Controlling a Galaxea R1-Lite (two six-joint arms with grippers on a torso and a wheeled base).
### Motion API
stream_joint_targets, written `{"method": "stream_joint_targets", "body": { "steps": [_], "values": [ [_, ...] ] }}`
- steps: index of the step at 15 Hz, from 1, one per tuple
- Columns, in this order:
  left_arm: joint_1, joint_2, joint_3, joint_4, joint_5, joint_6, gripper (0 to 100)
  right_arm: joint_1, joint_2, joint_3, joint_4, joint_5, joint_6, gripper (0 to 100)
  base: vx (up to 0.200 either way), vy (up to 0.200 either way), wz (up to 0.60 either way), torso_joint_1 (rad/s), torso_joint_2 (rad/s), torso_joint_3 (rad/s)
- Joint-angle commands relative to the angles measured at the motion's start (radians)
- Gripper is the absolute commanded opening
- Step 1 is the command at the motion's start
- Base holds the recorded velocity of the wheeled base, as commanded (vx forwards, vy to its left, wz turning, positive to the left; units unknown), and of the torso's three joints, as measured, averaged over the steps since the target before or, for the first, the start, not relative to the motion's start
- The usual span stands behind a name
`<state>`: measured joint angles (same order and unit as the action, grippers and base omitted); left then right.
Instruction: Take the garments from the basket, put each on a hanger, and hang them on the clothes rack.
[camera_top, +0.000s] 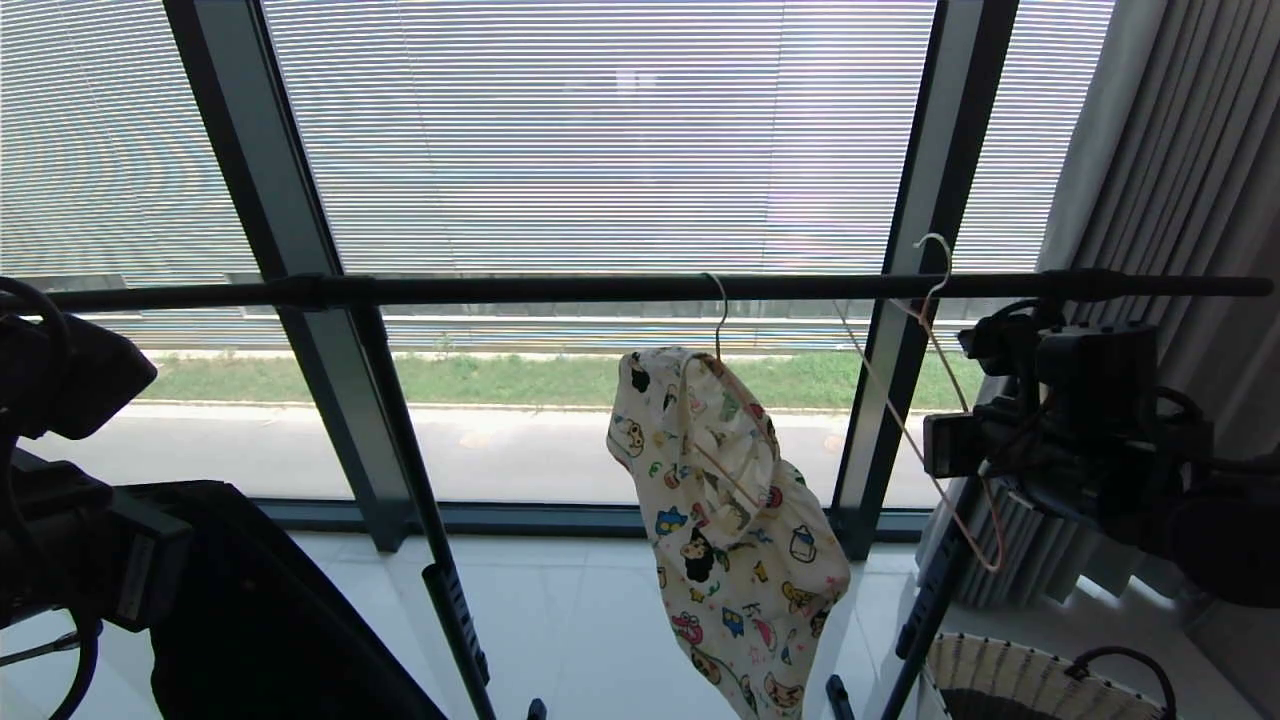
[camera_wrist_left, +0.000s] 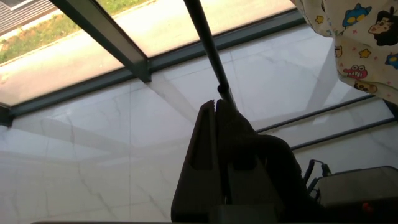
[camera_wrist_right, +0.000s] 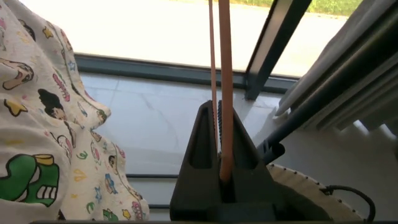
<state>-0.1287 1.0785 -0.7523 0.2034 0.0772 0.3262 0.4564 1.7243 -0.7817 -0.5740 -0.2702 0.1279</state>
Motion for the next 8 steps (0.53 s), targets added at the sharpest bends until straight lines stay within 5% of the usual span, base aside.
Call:
{"method": "stream_joint_targets", "body": {
  "steps": [1,8],
  "values": [
    [0.0,-0.002,-0.002,0.001,0.001,0.001,0,0.018,-0.098,0.125,-0.056,-0.001,-0.028,0,-0.2,0.0,0.0,-0.007,0.0,0.002],
    [0.003,0.017,-0.041,-0.001,0.001,0.002,0,0.05,-0.354,0.335,-0.061,0.002,-0.102,0,-0.2,0.0,0.0,0.0,0.0,0.005]
  ]
}}
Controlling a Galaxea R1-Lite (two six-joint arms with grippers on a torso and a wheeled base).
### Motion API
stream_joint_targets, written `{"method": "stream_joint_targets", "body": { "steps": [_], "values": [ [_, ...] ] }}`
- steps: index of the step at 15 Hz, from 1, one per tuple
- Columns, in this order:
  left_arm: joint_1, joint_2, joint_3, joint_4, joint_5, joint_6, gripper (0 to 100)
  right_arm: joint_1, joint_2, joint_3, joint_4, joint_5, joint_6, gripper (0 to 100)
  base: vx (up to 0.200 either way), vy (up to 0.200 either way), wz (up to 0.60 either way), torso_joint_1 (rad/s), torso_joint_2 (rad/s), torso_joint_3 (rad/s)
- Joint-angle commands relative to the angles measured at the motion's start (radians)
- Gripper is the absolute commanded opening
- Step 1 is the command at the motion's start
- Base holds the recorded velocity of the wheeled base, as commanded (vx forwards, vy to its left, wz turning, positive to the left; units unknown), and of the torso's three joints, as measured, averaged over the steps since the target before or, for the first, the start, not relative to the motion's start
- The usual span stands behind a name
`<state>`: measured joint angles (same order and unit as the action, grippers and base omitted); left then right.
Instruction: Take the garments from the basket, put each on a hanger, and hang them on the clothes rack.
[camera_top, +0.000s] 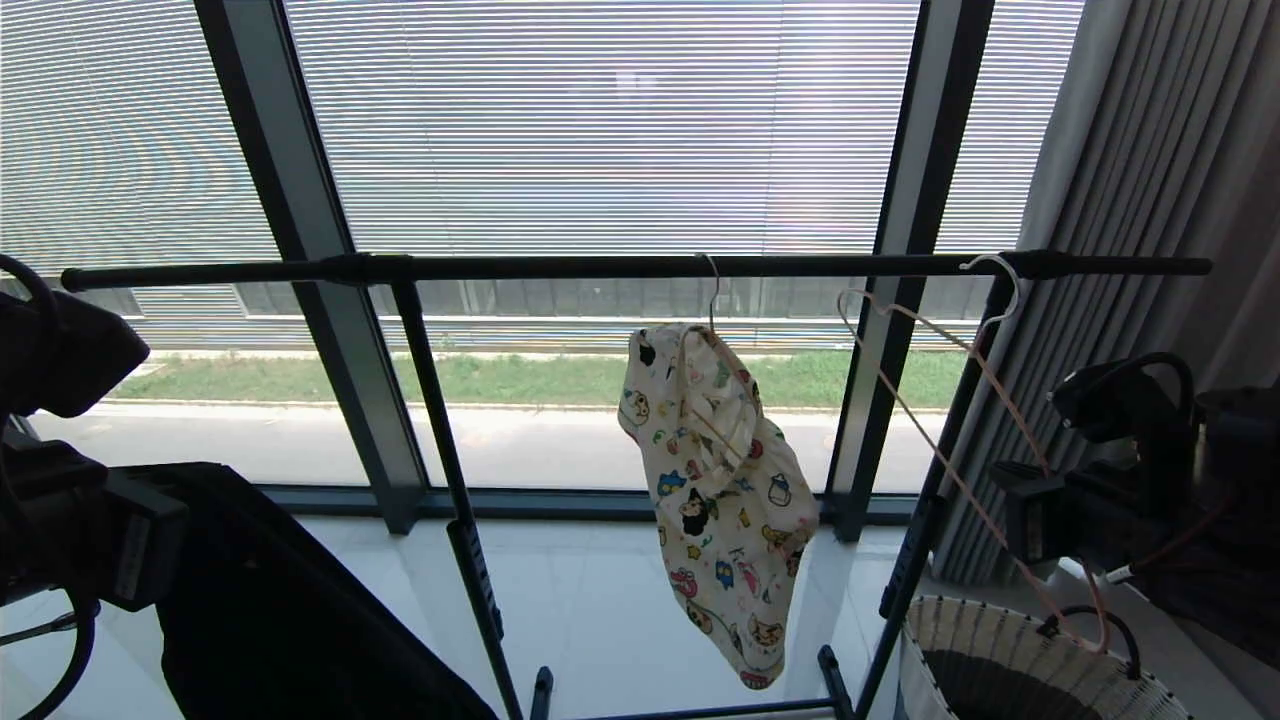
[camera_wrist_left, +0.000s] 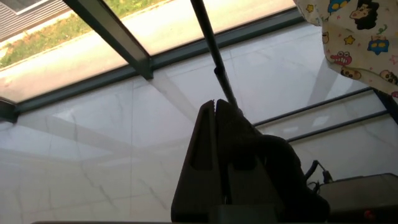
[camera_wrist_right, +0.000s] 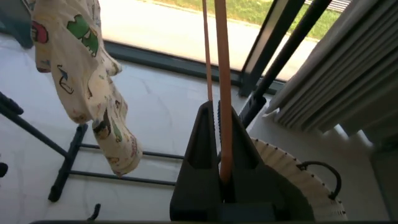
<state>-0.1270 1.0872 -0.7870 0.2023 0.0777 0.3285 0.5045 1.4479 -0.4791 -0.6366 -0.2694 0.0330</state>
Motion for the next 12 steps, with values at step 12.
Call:
{"method": "stream_joint_targets", "body": {
  "steps": [12],
  "values": [
    [-0.005,0.02,-0.005,0.0,-0.006,-0.002,0,0.134,-0.299,0.067,0.235,0.01,-0.007,0,-0.183,0.0,0.0,0.003,0.0,0.001]
  ]
}}
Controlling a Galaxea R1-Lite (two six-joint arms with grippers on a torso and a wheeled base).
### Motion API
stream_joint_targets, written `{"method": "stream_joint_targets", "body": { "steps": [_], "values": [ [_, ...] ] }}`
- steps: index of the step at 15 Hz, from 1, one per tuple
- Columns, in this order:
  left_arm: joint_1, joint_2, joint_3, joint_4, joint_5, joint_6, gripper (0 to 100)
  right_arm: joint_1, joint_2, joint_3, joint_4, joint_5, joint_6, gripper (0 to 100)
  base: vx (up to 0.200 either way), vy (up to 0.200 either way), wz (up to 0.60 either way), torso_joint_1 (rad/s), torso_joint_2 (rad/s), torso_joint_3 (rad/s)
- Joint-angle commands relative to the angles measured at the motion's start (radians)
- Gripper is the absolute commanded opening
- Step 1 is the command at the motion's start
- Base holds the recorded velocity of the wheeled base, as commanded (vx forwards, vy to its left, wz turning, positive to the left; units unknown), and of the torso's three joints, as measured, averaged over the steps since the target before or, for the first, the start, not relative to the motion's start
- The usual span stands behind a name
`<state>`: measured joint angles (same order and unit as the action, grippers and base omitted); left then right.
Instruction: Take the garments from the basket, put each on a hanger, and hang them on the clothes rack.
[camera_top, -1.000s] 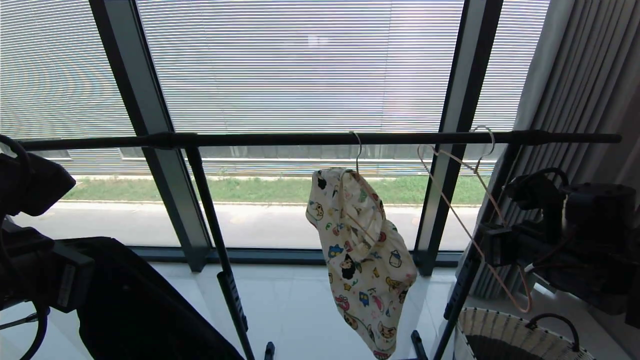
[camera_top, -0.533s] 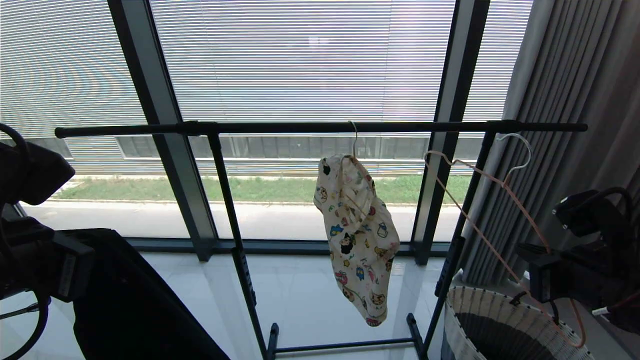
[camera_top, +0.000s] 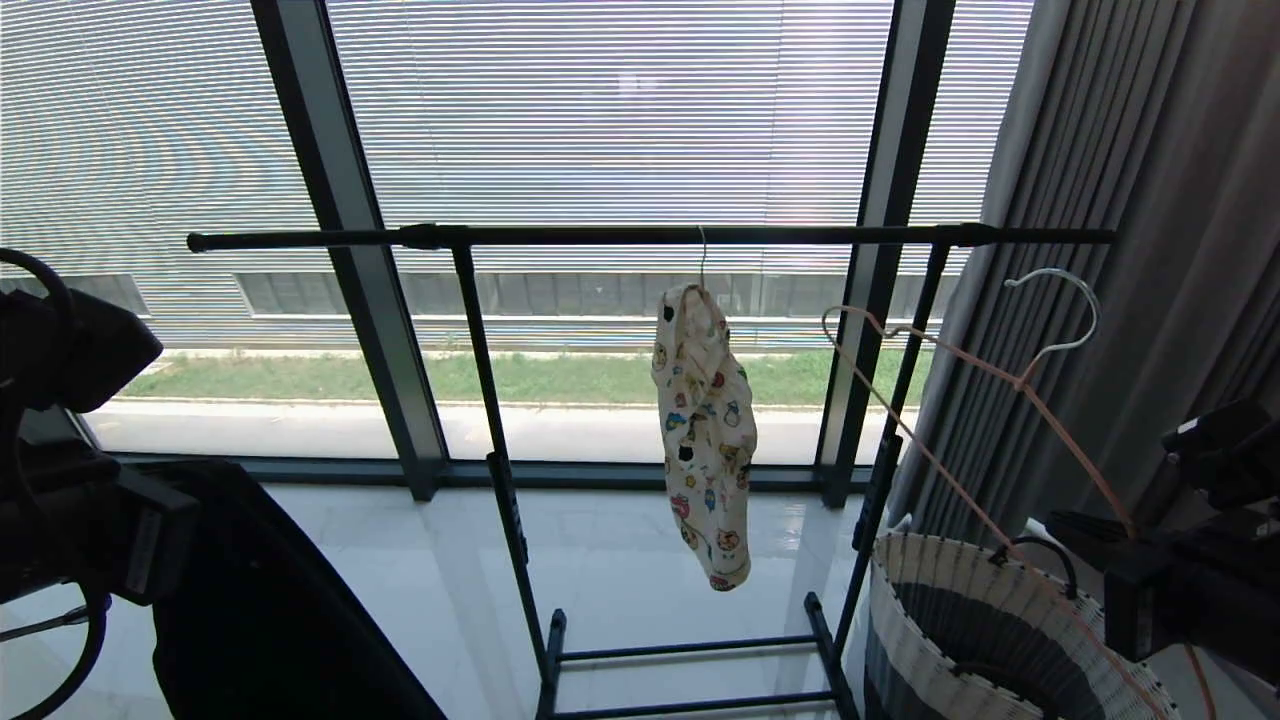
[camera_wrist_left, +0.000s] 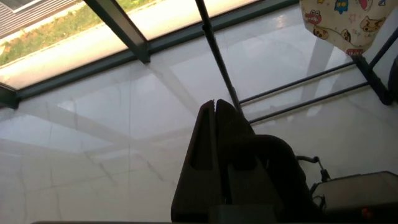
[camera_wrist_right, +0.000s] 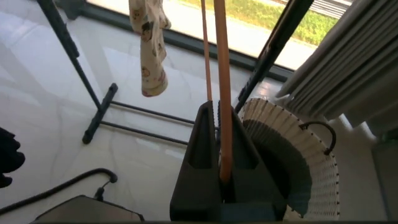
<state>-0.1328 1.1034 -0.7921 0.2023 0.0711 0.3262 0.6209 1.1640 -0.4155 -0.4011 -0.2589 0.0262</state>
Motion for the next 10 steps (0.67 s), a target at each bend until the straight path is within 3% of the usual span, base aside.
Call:
{"method": "stream_joint_targets", "body": {
  "steps": [1,4,6,10],
  "values": [
    [-0.054,0.004,0.01,0.0,0.001,-0.006,0,0.082,-0.029,0.055,0.001,0.004,0.009,0,0.0,0.0,0.0,0.0,0.0,0.0],
    [-0.159,0.023,0.028,0.0,0.003,-0.009,0,0.24,-0.024,0.09,0.001,0.004,0.095,0,0.0,0.0,0.0,0.0,0.0,0.0],
    [-0.205,0.096,0.027,-0.078,0.026,-0.062,0,0.362,-0.007,0.096,0.001,0.004,0.155,0,0.0,0.0,0.0,0.0,0.0,0.0],
    [-0.278,0.32,0.016,-0.296,0.269,-0.179,0,0.563,0.059,0.09,-0.013,0.05,0.221,0,0.0,0.0,0.0,0.0,0.0,0.0]
  ]
}}
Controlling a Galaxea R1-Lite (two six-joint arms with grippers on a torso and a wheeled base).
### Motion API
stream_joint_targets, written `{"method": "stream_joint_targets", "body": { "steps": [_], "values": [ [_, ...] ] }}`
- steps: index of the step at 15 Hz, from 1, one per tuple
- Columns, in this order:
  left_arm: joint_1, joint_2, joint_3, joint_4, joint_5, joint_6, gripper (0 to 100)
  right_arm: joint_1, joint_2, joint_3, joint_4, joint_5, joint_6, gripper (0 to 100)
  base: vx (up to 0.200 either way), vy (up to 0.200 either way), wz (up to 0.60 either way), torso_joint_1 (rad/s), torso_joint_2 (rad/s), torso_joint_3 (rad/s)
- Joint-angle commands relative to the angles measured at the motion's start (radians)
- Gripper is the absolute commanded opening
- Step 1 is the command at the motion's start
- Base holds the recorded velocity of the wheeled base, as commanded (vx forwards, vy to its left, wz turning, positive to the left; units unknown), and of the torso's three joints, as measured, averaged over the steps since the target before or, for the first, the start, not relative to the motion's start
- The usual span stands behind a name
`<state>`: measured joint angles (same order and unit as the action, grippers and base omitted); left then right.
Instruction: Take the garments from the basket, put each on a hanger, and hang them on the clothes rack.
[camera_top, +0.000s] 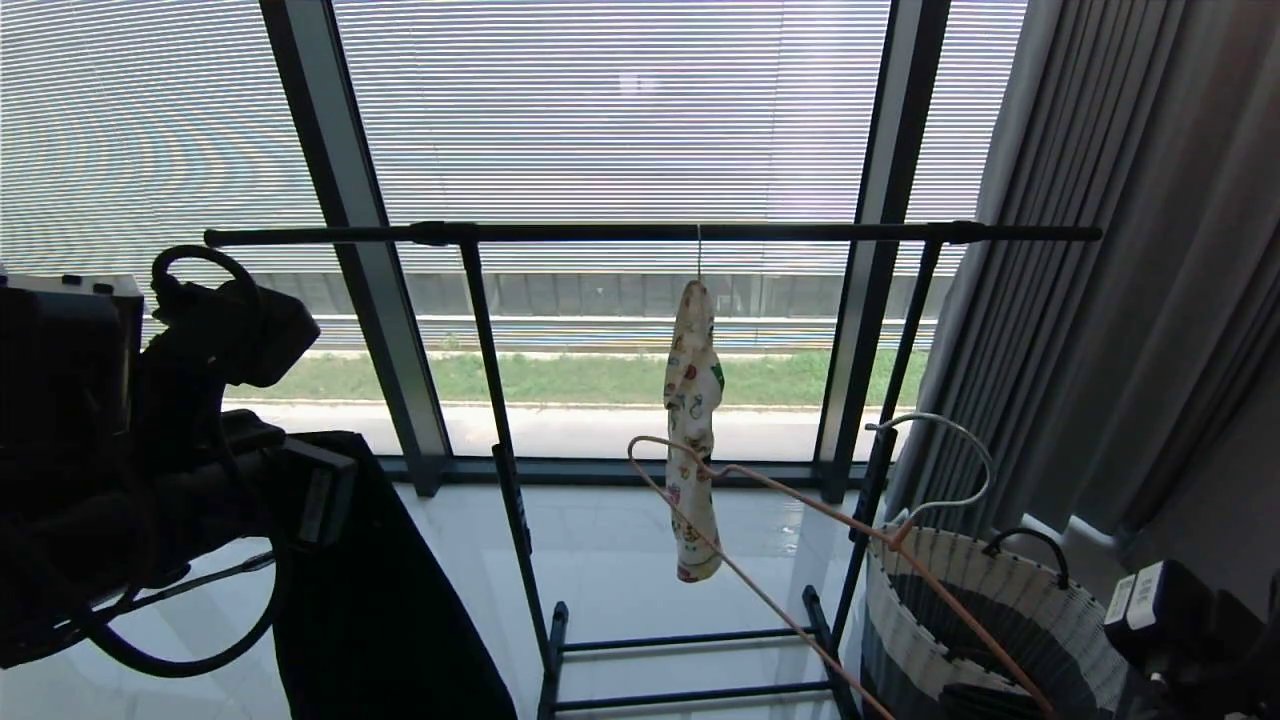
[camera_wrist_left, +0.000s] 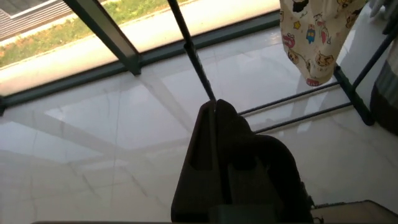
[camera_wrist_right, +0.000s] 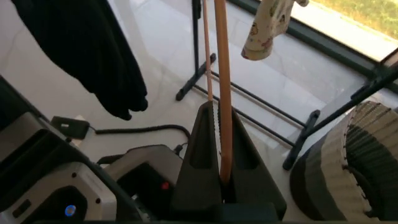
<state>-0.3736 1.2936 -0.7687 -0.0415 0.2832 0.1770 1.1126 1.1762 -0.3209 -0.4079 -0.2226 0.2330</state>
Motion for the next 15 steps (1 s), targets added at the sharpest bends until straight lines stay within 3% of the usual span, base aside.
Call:
{"method": "stream_joint_targets", "body": {
  "steps": [1,2,5,11,15],
  "values": [
    [-0.05,0.154,-0.014,-0.075,0.073,-0.045,0,0.089,0.057,-0.006,-0.017,0.028,0.016,0,0.0,0.0,0.0,0.0,0.0,0.0],
    [-0.085,0.176,-0.027,-0.103,0.082,-0.076,0,0.107,0.089,-0.02,-0.057,0.065,0.016,0,0.0,0.0,0.0,0.0,0.0,0.0],
    [-0.123,0.181,-0.037,-0.104,0.048,-0.074,0,0.108,0.135,-0.072,-0.088,0.163,0.008,0,0.0,0.0,0.0,0.0,0.0,0.0],
    [-0.143,0.168,-0.061,-0.109,0.05,-0.076,0,0.079,0.201,-0.098,-0.1,0.167,0.012,0,0.0,0.0,0.0,0.0,0.0,0.0],
    [-0.199,0.145,-0.06,-0.109,0.05,-0.079,0,0.044,0.253,-0.136,-0.186,0.172,0.008,0,0.0,0.0,0.0,0.0,0.0,0.0]
  ]
}}
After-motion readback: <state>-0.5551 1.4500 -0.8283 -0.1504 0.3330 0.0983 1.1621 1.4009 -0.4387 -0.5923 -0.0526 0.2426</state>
